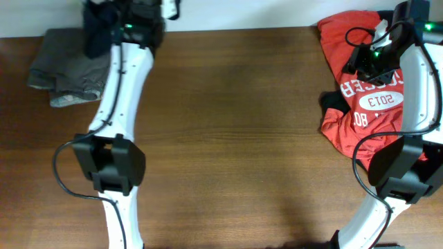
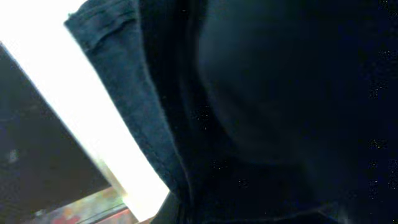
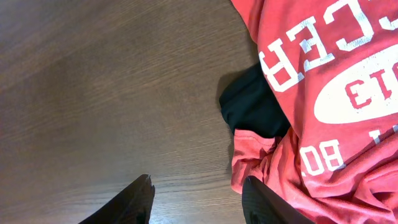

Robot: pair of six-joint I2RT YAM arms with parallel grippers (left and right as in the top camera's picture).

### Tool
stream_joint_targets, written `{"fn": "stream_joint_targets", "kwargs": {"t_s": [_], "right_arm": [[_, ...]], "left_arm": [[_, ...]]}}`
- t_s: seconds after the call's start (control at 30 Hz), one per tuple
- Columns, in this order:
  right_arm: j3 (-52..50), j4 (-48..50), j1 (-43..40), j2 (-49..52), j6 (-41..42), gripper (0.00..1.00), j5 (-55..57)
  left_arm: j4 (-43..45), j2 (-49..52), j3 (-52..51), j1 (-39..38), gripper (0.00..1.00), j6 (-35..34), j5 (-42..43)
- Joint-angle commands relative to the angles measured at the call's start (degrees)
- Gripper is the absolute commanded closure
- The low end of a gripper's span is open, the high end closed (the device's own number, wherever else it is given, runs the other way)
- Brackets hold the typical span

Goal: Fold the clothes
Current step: 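Lift the shorts and place them onto the grey garment at top-left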

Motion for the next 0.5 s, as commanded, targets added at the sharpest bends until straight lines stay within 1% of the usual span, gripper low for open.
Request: {"fn": "stream_joint_targets", "kwargs": {"t_s": [0.0,0.1,0.33,0.47], "right_arm": [[0.70,-0.72,-0.11,-0.46,-0.35,0.49,-0.48],[0.70,-1.36,-0.11,-0.46,-0.33,0.49,-0.48],[0.66,-2.89,-0.04,-0.46,-0.33,0.49,-0.48],[0.66,-3.08,-0.04,-0.46,-0.33,0.49,-0.48]], "left_arm": [[4.22,-2.51,1.33,4.50,1.00,6.49,5.03],[5.46,-2.51,1.33,8.35,1.00,6.47,11.98],[5.70,-2.49,1.27,18.29,1.00,6.47,35.39],[7.98,-2.49,1.27,22.38,1.00,6.45,44.37]]}}
